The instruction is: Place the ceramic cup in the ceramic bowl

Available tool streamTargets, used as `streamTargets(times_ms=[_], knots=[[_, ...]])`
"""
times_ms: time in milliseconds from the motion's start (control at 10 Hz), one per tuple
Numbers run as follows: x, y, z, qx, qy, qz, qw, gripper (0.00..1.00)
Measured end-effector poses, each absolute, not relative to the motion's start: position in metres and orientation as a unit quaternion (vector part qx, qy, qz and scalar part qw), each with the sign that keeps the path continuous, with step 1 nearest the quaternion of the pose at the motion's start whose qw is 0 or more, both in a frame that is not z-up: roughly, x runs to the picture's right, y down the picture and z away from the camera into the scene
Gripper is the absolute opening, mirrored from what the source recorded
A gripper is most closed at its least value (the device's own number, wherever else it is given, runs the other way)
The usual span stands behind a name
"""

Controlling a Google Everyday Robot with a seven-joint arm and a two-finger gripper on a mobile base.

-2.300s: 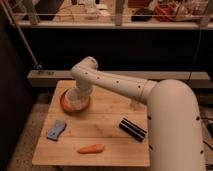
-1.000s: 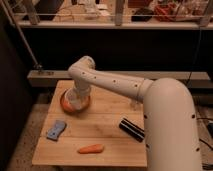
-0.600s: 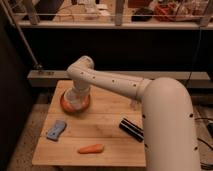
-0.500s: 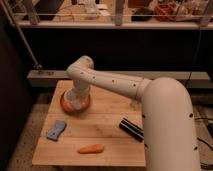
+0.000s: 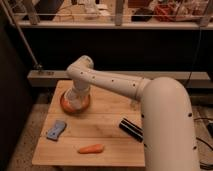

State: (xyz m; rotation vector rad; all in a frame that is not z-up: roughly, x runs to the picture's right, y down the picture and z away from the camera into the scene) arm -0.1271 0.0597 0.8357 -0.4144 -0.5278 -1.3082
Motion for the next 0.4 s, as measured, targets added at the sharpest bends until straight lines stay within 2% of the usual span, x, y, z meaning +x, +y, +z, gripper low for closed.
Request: streamTargets(times_ms=[300, 400], knots=[[-0.1258, 0.0581, 0.8357, -0.189, -0.238, -0.598, 0.742, 0.27], [-0.1253, 0.0582, 0.8361, -0.190, -0.238, -0.598, 0.742, 0.30]])
